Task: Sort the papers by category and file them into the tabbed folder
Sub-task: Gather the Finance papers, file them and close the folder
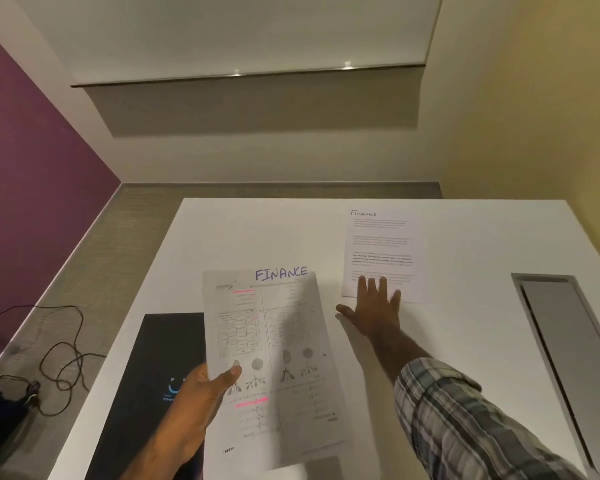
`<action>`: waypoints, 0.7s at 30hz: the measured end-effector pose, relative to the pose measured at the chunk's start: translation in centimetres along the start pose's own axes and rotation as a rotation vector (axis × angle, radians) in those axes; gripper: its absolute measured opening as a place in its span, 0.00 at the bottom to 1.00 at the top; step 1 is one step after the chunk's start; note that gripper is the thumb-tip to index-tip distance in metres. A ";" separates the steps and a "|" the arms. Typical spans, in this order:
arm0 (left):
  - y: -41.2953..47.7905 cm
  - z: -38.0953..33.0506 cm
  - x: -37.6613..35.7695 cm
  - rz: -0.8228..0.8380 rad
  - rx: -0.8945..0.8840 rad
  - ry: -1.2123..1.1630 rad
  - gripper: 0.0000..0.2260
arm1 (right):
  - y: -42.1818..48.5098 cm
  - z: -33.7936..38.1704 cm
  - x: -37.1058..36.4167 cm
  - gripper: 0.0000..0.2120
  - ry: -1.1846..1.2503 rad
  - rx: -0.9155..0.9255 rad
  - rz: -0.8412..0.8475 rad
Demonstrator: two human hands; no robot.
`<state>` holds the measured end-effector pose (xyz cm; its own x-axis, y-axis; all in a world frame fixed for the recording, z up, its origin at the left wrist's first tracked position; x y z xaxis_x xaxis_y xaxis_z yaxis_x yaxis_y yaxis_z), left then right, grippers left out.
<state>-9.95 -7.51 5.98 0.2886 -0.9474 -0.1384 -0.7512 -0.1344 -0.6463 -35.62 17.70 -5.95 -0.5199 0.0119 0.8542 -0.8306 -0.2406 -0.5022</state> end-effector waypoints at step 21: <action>0.0 -1.0 3.1 0.110 0.024 0.168 0.11 | -9.9 0.4 -6.0 0.37 0.051 -0.226 -0.107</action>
<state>-9.68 -10.73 6.28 0.1011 -0.9914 -0.0829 -0.7577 -0.0227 -0.6522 -24.21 19.65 -6.10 -0.4311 0.0762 0.8991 -0.9021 -0.0121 -0.4315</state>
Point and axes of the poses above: each hand's wrist, its own y-axis towards the middle knuckle, its own x-axis out of the back of the hand, z = x × y, the point moved 7 cm from there along y, towards the middle knuckle, and after that the axes turned 9 degrees about z, right-handed, at the moved point
